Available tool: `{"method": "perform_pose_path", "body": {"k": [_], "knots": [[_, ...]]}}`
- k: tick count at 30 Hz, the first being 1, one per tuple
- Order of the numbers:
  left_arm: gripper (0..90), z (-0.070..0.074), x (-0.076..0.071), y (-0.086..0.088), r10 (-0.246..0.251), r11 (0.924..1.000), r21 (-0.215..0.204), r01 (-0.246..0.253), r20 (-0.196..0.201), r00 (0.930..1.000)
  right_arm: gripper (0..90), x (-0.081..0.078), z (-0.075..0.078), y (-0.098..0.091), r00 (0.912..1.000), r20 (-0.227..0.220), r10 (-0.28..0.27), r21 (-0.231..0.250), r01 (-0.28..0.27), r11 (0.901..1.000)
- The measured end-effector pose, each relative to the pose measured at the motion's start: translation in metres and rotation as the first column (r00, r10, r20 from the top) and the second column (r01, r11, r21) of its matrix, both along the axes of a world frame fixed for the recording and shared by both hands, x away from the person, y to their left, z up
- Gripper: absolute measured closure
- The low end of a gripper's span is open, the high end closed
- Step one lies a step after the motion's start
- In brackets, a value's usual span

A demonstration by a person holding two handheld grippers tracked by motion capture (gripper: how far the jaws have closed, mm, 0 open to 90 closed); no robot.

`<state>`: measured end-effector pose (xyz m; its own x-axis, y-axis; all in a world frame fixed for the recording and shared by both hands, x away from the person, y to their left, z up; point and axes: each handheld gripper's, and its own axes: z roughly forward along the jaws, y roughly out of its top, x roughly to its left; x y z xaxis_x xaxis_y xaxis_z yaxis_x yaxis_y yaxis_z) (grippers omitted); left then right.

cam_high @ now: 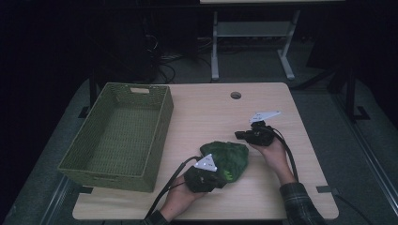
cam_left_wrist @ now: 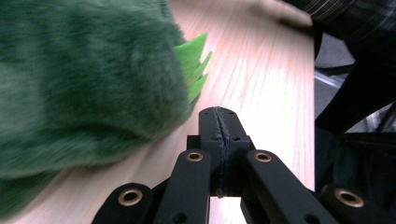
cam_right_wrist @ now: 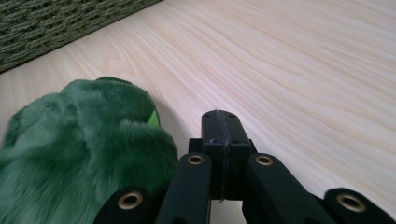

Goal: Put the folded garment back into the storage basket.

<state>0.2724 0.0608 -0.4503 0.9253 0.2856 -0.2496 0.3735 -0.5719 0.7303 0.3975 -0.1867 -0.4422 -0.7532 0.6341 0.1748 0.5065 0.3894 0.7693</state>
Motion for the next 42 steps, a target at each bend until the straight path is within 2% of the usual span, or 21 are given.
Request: {"method": "perform_pose_path", "body": {"k": [3,7,10,15,27,28,33,36,38,40,41,42], "knots": [[89.5,-0.005,0.001,-0.008,-0.017,0.9995,-0.027,0.016,-0.021,0.9996,89.9,0.002,-0.008,0.009,0.9991,-0.037,0.019,-0.019,-0.020,0.9996],[89.5,-0.009,0.009,-0.010,0.018,0.9996,0.021,-0.018,0.023,0.9996,89.9,0.002,-0.014,0.012,0.9959,-0.066,0.061,-0.024,-0.063,0.9977],[89.6,-0.012,0.014,-0.007,0.043,0.9975,0.055,-0.045,0.040,0.9983,89.9,0.002,-0.017,0.014,0.9933,-0.077,0.086,-0.027,-0.088,0.9958],[89.5,-0.017,0.019,-0.003,0.047,0.9926,0.109,-0.054,0.064,0.9968,90.0,0.002,-0.020,0.015,0.9888,-0.103,0.107,-0.034,-0.111,0.9932],[89.5,-0.017,0.023,0.001,0.068,0.9887,0.127,-0.079,0.088,0.9938,89.9,-0.009,-0.019,0.012,0.9814,-0.146,0.125,-0.063,-0.135,0.9888],[89.5,-0.017,0.025,0.005,0.076,0.9875,0.131,-0.087,0.089,0.9932,89.9,-0.016,-0.019,0.009,0.9815,-0.144,0.127,-0.066,-0.137,0.9884],[89.6,-0.014,0.030,0.013,0.101,0.9847,0.132,-0.114,0.098,0.9901,89.9,-0.028,-0.017,0.005,0.9808,-0.142,0.134,-0.080,-0.146,0.9861],[89.5,-0.013,0.034,0.020,0.116,0.9815,0.140,-0.131,0.106,0.9876,89.9,-0.037,-0.018,0.003,0.9774,-0.162,0.135,-0.086,-0.151,0.9848],[89.5,-0.013,0.036,0.024,0.142,0.9795,0.129,-0.155,0.100,0.9847,89.9,-0.043,-0.019,0.002,0.9766,-0.161,0.143,-0.089,-0.158,0.9833],[89.5,-0.013,0.040,0.029,0.150,0.9773,0.135,-0.163,0.101,0.9835,89.9,-0.050,-0.021,0.002,0.9737,-0.164,0.158,-0.092,-0.175,0.9803],[89.5,-0.012,0.042,0.031,0.158,0.9766,0.131,-0.171,0.103,0.9821,89.9,-0.054,-0.021,0.003,0.9715,-0.176,0.159,-0.098,-0.178,0.9791],[89.5,-0.012,0.044,0.034,0.164,0.9752,0.132,-0.178,0.107,0.9806,89.9,-0.059,-0.021,0.003,0.9717,-0.166,0.168,-0.099,-0.186,0.9776]]}}
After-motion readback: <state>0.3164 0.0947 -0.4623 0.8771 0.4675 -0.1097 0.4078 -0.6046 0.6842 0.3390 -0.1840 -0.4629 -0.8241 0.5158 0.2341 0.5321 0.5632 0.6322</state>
